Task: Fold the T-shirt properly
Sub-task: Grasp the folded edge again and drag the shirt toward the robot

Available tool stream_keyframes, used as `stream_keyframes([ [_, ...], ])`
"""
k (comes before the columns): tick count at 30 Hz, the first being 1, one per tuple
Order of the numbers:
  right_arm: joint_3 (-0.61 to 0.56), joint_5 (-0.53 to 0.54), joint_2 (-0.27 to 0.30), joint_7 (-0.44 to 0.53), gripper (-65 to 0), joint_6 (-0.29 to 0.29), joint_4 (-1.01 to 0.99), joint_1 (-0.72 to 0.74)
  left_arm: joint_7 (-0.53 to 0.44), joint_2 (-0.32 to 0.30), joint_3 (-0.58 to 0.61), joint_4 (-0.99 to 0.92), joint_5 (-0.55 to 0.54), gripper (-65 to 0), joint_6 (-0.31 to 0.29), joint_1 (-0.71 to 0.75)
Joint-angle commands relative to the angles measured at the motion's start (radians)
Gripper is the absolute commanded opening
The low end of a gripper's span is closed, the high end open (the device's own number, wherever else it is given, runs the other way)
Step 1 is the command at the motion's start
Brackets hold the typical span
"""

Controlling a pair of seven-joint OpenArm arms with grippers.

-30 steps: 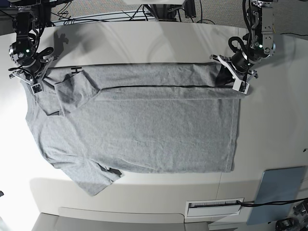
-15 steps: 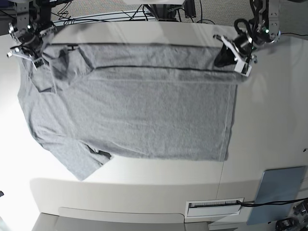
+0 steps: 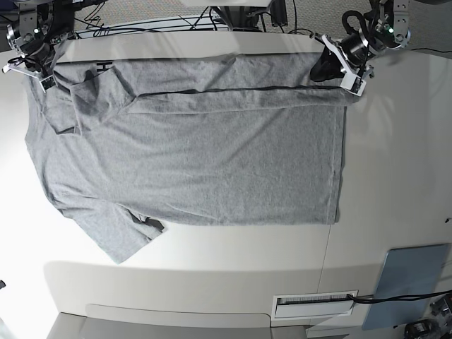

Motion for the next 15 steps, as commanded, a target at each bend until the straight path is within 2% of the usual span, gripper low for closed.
stream_keyframes([
  [1, 0.011, -0.003, 0.018, 0.013, -65.0, -0.003, 0.037, -0.006, 0.125, -0.009, 0.008, -0.013, 0.115, -65.0, 0.023, 0.026],
  [4, 0.011, -0.003, 0.018, 0.033, -65.0, -0.005, 0.113, -0.008, 0.122, -0.009, 0.008, -0.013, 0.137, -65.0, 0.055, 0.019],
  [9, 0.011, 0.014, 0.018, 0.061, -65.0, -0.050, 0.129, 0.069, 0.092, -0.009, 0.008, -0.013, 0.208, -65.0, 0.119, -0.009],
  [15, 0.011, 0.061, 0.017, 0.060, -65.0, -0.045, -0.006, 0.170, 0.110, -0.009, 0.008, -0.013, 0.245, -65.0, 0.127, -0.032],
])
